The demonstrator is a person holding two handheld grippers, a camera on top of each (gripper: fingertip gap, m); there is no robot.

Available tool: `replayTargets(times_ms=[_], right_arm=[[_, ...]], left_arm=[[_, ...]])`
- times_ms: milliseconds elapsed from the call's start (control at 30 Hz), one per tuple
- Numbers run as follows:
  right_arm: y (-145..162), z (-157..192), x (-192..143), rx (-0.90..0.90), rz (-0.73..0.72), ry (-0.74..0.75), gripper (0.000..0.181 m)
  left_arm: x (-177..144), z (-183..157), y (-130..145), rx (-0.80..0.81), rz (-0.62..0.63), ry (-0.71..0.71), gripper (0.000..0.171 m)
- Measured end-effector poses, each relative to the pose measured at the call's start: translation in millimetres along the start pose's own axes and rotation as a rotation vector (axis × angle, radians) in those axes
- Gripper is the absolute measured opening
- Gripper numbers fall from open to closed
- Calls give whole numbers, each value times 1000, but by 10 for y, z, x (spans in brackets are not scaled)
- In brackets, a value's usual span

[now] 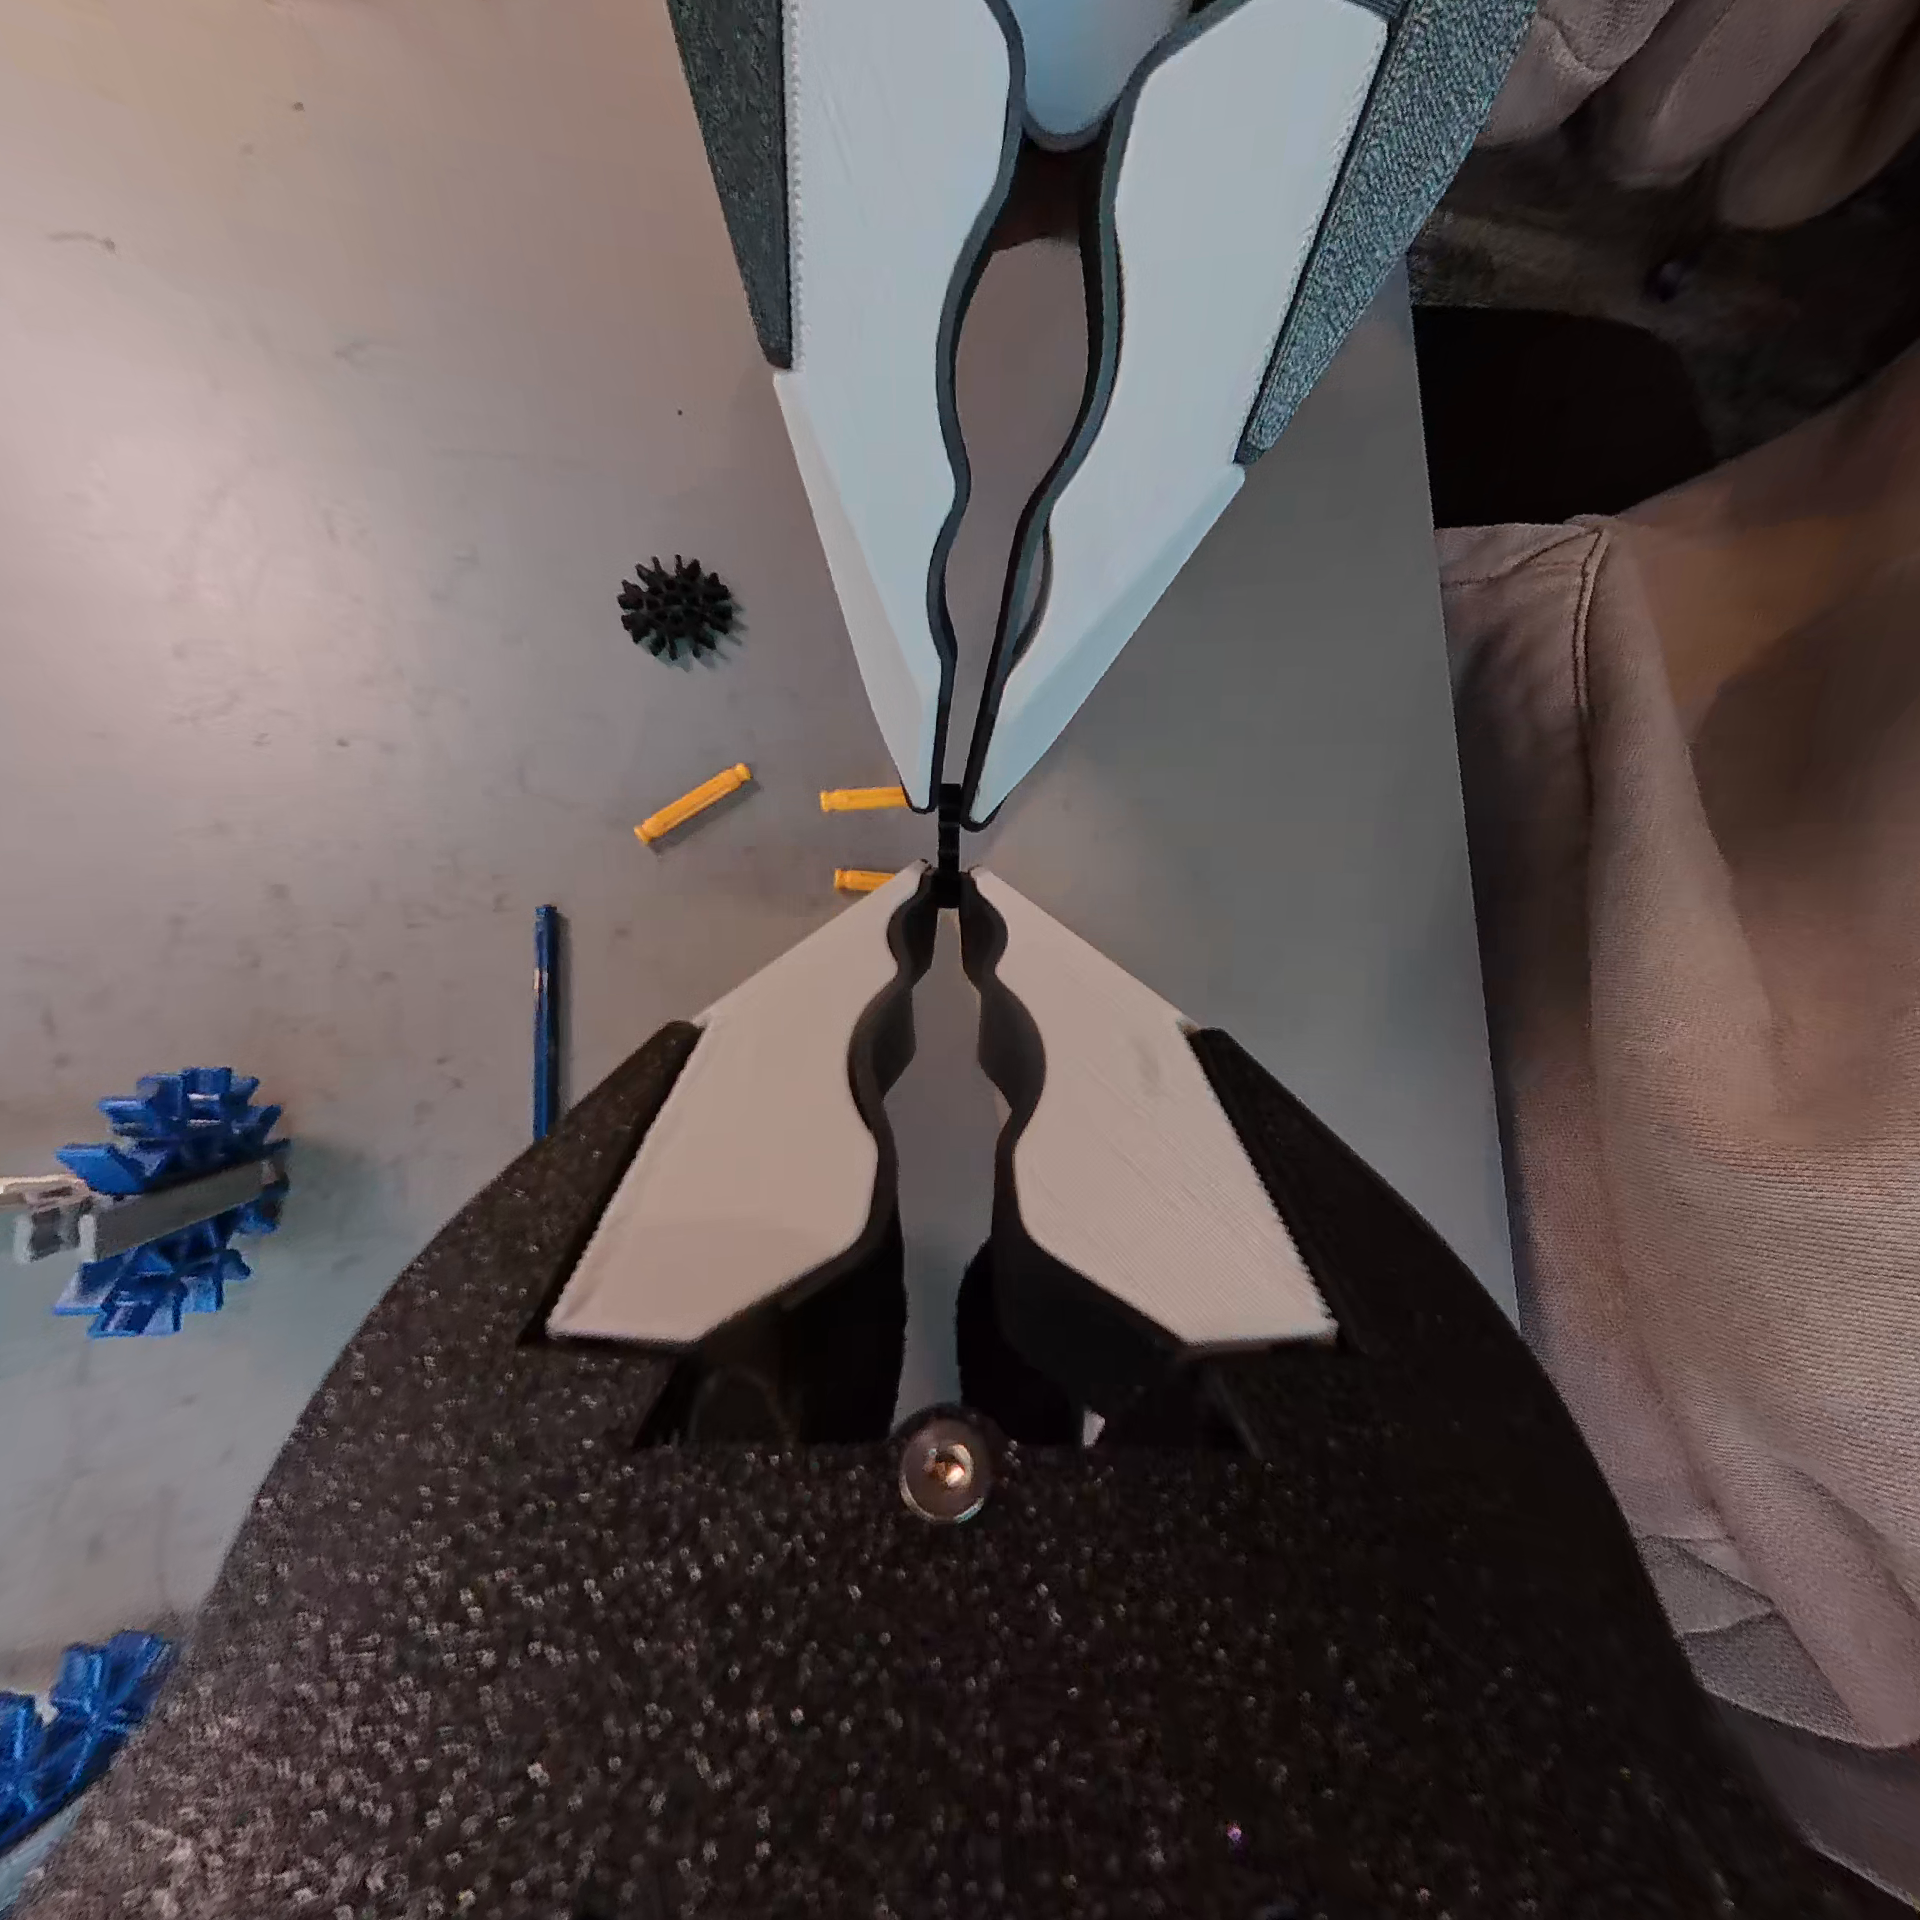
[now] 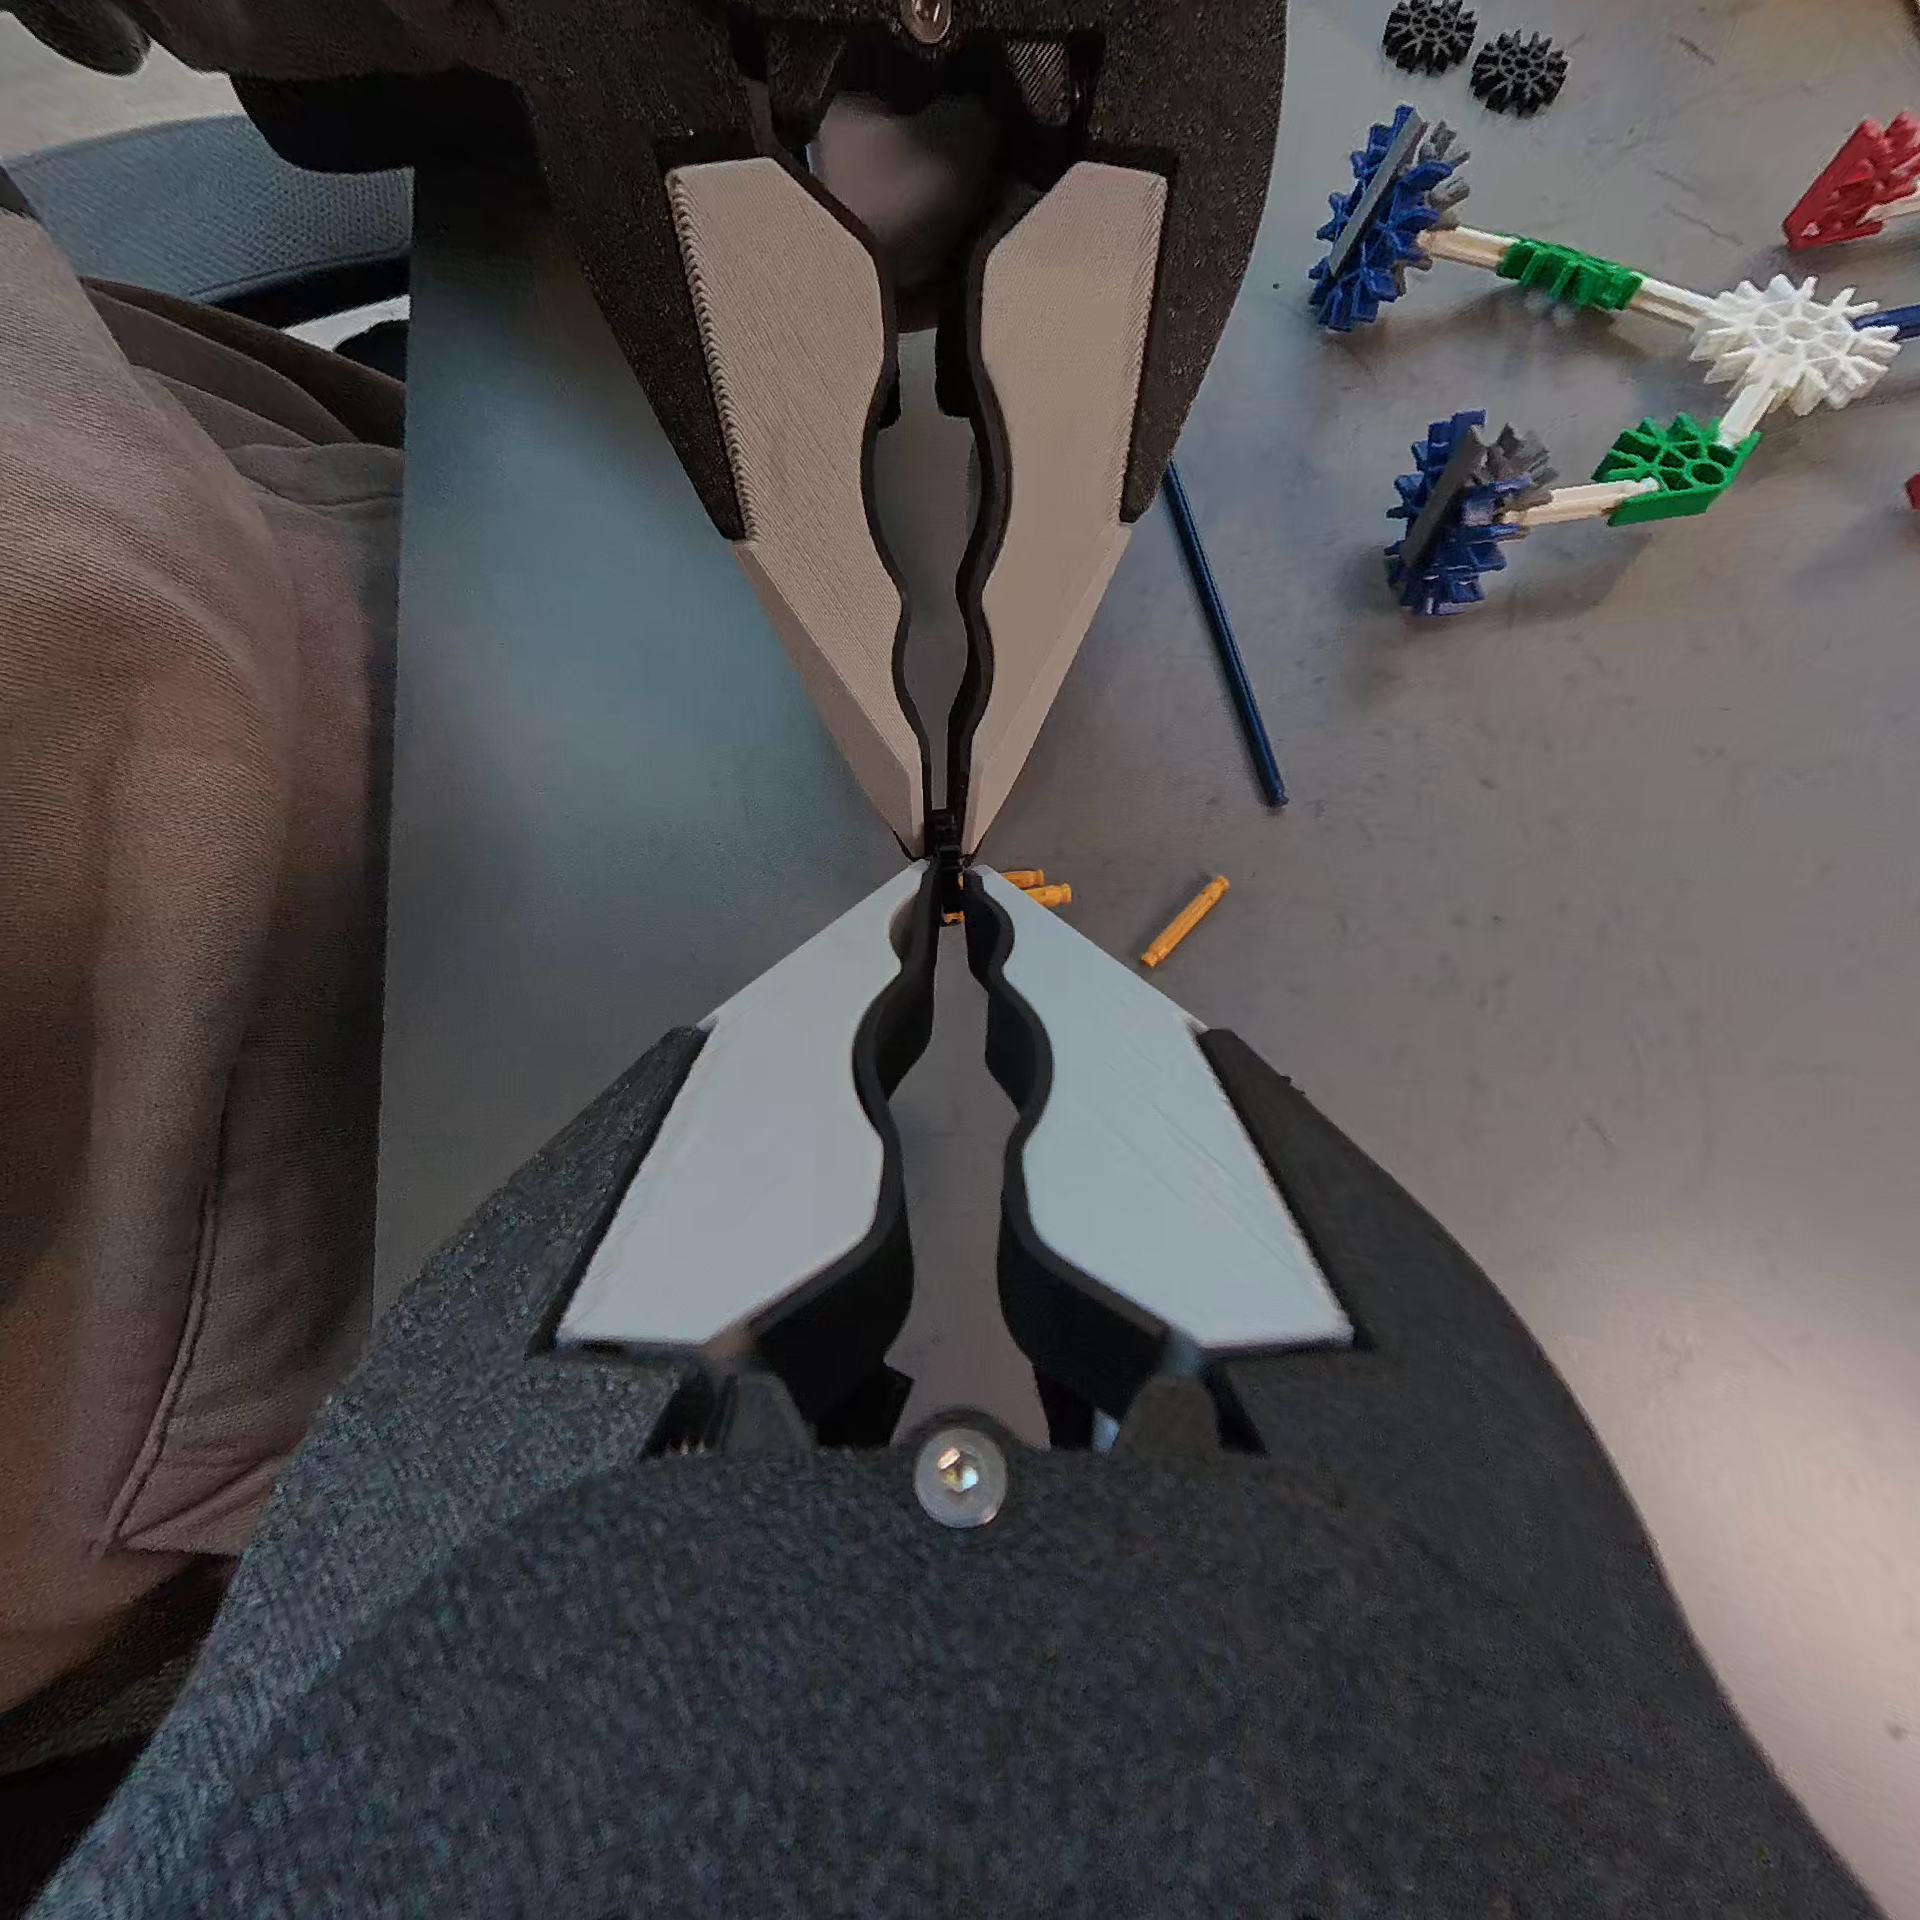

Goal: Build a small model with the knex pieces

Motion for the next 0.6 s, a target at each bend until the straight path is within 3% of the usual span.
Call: replayTargets(times_ms=[600], right_arm=[[-34,8,86,-17,43,0,2]], left_arm=[[4,-3,39,28,41,-6,2]])
Point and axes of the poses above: each gripper's, where its closed fingertips meet, x out along the fingers, y out of its underside, z = x × y across the jaws, the point moved 10 cm from there along -x, back along the fingers, and after that the axes turned 6 degrees about -y, right-handed, at the moved point
